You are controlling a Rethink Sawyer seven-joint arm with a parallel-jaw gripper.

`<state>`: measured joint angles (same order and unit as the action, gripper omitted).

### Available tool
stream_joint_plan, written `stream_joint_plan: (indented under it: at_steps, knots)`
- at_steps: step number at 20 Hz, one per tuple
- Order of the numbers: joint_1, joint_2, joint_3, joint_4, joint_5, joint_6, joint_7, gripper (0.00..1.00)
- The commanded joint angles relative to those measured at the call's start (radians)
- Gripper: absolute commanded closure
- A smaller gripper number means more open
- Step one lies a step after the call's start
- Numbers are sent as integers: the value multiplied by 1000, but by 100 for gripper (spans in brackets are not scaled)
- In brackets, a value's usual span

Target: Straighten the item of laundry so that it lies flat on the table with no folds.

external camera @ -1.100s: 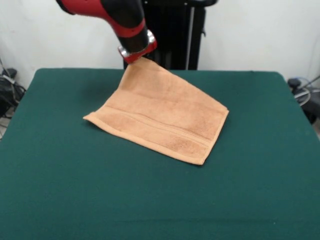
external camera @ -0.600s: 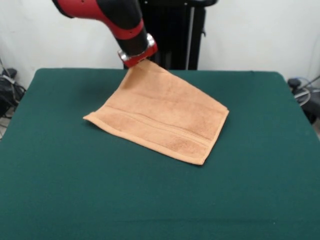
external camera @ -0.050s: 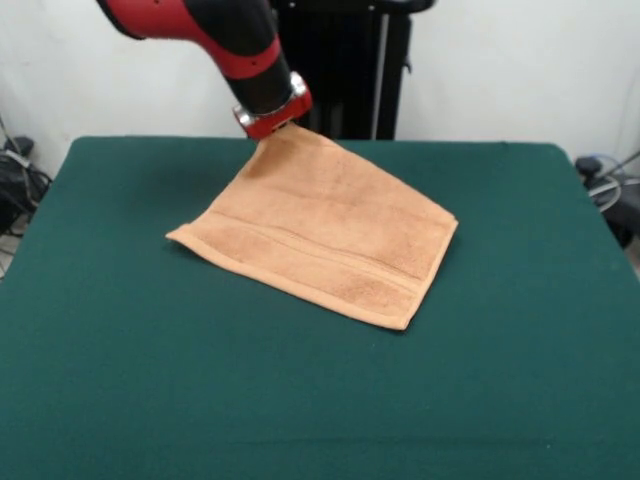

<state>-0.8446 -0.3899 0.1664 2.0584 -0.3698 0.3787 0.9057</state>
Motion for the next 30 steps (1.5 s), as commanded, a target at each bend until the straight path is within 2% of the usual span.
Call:
stream_joint_plan:
  at_steps: [1,7,12,30]
  knots:
    - [-15,47,136,-28,-49,-125,101,0]
    - [3,17,129,-21,-46,-94,128,0]
    - [23,-55,126,15,-9,-38,154,0]
    - [84,-145,100,24,55,76,177,0]
